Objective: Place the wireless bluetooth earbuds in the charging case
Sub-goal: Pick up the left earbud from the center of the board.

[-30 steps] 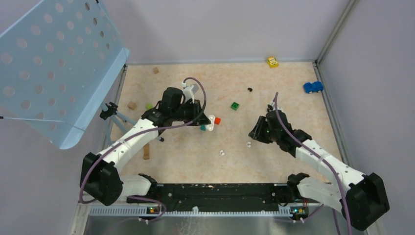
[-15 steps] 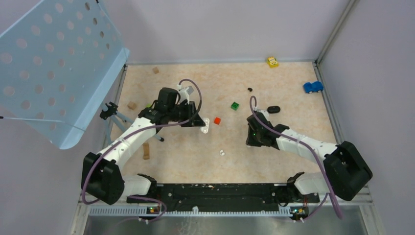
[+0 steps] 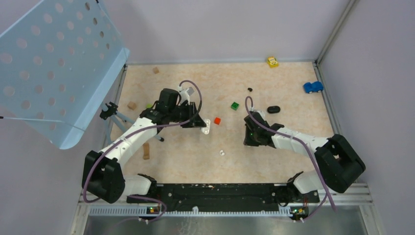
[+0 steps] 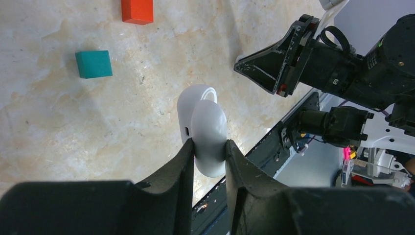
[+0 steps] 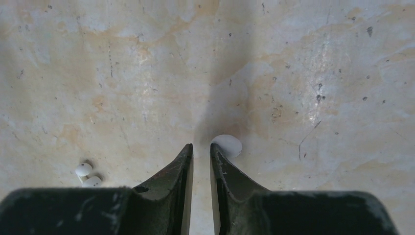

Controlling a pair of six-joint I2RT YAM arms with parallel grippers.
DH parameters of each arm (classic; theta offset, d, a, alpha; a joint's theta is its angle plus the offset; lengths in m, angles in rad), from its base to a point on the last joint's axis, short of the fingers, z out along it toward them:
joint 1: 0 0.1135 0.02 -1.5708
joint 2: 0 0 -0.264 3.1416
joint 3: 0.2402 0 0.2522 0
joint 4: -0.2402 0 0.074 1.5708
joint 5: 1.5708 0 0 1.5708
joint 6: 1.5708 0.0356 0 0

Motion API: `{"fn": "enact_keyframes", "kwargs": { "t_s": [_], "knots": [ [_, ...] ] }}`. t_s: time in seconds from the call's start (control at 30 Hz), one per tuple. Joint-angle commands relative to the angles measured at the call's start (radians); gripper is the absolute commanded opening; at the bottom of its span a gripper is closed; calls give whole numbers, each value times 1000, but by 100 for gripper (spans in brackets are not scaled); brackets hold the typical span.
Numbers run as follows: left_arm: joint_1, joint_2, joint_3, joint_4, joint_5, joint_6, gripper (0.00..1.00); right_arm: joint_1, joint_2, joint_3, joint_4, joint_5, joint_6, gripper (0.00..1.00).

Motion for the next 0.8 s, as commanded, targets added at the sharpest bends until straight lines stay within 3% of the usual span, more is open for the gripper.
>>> {"fn": "enact_keyframes", "kwargs": {
  "t_s": [0.0,0.47,0.67,0.77],
  "knots": [
    [4,10,8,54,23,-4,17,8,-22,45,-39,89,-12,19],
    [4,24,10,68,47,-14,17,8,-100,-27,-75,127,1,19],
    [4,26,12,71,46,-14,17,8,-97,-18,-94,147,9,12],
    [4,25,11,72,47,-15,17,8,-102,-17,-106,156,9,3]
  ]
}}
